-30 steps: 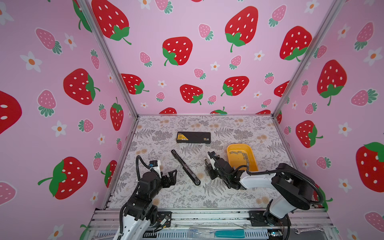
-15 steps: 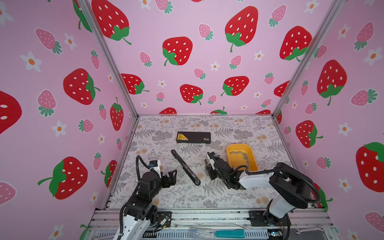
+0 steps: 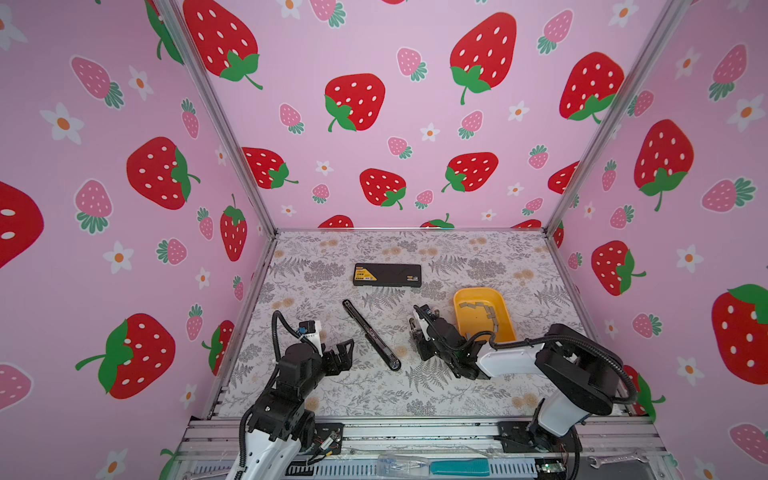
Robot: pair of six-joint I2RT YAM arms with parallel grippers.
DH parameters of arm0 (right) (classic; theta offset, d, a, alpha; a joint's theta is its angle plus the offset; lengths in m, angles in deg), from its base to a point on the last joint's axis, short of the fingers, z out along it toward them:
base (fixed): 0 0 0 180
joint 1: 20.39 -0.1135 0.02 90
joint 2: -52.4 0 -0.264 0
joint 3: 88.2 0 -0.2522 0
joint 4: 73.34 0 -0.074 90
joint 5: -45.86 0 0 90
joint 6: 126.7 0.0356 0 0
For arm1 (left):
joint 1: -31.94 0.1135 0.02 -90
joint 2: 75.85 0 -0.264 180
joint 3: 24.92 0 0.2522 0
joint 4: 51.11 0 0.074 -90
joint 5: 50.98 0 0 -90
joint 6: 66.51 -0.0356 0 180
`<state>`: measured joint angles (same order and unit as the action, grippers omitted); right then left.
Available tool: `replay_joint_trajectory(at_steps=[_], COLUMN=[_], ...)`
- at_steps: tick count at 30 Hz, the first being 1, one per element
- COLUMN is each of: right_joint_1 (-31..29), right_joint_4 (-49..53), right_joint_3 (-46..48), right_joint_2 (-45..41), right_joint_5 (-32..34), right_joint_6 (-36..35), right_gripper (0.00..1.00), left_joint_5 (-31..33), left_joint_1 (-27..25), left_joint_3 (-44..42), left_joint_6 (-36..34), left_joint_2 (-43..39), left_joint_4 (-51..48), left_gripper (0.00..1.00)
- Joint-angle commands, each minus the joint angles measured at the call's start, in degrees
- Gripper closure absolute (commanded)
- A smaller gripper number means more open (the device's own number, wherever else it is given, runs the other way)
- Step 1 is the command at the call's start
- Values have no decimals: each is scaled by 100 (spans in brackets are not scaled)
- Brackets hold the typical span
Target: Load the staples into the stapler
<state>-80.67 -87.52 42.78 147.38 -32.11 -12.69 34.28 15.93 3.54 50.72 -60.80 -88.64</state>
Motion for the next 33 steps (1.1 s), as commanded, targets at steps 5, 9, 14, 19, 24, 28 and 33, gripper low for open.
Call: replay_joint_trajectory(at_steps=[5,9,14,19,24,28,33], right_joint_1=[-40,-55,-138,-194,-227,-231,-233], right_joint_4=[-5,8,39,57,92,104,155], right_joint_3=[86,151,237,283,323,360,376], right_joint_2=[43,-40,-102,-119,-225,-328,-492], right_joint_5=[89,95,156,220,273,291,315], right_joint_6=[94,113,155,191,201,209,208], right_gripper=[93,93,93,93,93,81,72], left_joint_5=[-10,-10,-10,-19,-19,-19,-17], left_joint_1=[20,25,25,20,27,24,22], left_joint_3=[0,-2,6,2,3,-2,-2], left_joint_6=[-33,-31,-28,-45,-33,-42,-33], left_joint_2=[7,12,14,15,11,13,15], left_joint_4=[154,153,165,165,154,158,154], left_gripper=[1,1,1,1,1,1,1])
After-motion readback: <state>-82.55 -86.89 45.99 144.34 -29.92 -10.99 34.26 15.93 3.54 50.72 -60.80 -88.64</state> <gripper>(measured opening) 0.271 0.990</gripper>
